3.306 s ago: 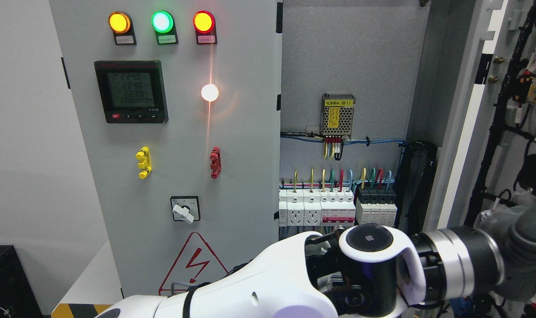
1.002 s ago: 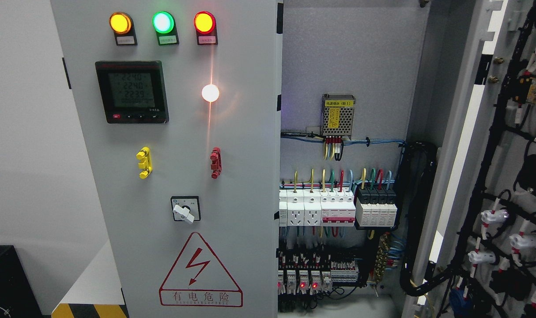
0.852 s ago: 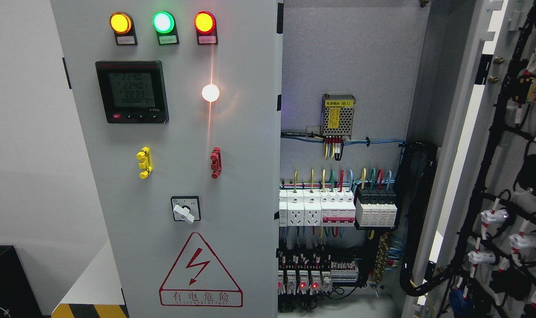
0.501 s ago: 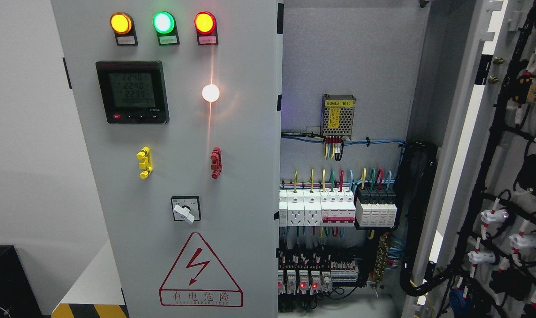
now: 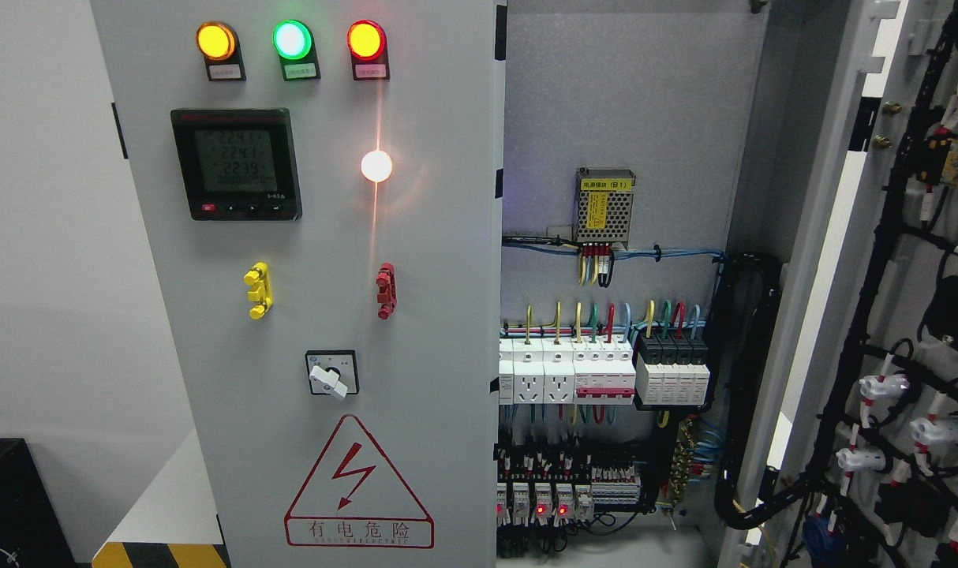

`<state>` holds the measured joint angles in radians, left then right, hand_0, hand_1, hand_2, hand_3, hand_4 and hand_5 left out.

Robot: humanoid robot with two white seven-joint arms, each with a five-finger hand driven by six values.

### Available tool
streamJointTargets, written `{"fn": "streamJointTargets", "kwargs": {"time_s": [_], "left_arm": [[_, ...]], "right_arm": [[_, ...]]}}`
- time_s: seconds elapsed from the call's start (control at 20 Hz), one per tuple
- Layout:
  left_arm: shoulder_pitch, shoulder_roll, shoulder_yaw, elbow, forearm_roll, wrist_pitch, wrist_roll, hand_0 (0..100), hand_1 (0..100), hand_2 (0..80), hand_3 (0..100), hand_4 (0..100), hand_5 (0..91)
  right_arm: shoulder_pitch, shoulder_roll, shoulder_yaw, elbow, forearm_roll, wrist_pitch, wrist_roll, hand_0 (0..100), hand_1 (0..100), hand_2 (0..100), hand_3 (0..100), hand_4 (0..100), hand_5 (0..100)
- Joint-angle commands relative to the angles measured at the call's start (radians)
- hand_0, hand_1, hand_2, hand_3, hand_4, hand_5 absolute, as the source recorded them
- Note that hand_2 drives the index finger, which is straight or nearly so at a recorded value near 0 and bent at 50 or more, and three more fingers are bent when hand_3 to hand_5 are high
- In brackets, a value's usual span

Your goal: Open door with both hands

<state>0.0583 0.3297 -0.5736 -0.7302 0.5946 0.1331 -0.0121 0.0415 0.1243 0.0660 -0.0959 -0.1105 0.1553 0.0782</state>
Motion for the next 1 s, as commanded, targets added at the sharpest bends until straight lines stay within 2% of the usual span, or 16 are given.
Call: {"fn": "streamJointTargets", "kwargs": {"time_s": [0.0, 0.25, 0.45, 0.65, 0.8, 0.95], "left_arm": [[-0.020, -0.222, 0.220, 0.557, -0.269, -0.068, -0.045, 0, 0, 0.0, 0, 0, 0.0], [-0.006, -0.253, 0.437, 0.590, -0.519, -0.081, -0.046, 0, 0, 0.0, 0, 0, 0.0], [0.000, -0.277, 0.549, 0.595, -0.683, -0.083, -0.045, 0, 0, 0.0, 0, 0, 0.0], [0.028, -0.296, 0.600, 0.589, -0.746, -0.083, -0.034, 0, 0, 0.0, 0, 0, 0.0], [0.028, -0.331, 0.610, 0.592, -0.746, -0.083, -0.025, 0, 0, 0.0, 0, 0, 0.0], [0.031, -0.347, 0.672, 0.595, -0.748, -0.083, -0.002, 0, 0, 0.0, 0, 0, 0.0]], "right_arm": [[0.000, 0.000, 0.000, -0.001, 0.000, 0.000, 0.000, 0, 0, 0, 0, 0, 0], [0.000, 0.000, 0.000, -0.001, 0.000, 0.000, 0.000, 0, 0, 0, 0, 0, 0], [0.000, 0.000, 0.000, -0.001, 0.000, 0.000, 0.000, 0, 0, 0, 0, 0, 0], [0.000, 0.000, 0.000, -0.001, 0.000, 0.000, 0.000, 0, 0, 0, 0, 0, 0], [0.000, 0.000, 0.000, -0.001, 0.000, 0.000, 0.000, 0, 0, 0, 0, 0, 0], [0.000, 0.000, 0.000, -0.001, 0.000, 0.000, 0.000, 0, 0, 0, 0, 0, 0]]}}
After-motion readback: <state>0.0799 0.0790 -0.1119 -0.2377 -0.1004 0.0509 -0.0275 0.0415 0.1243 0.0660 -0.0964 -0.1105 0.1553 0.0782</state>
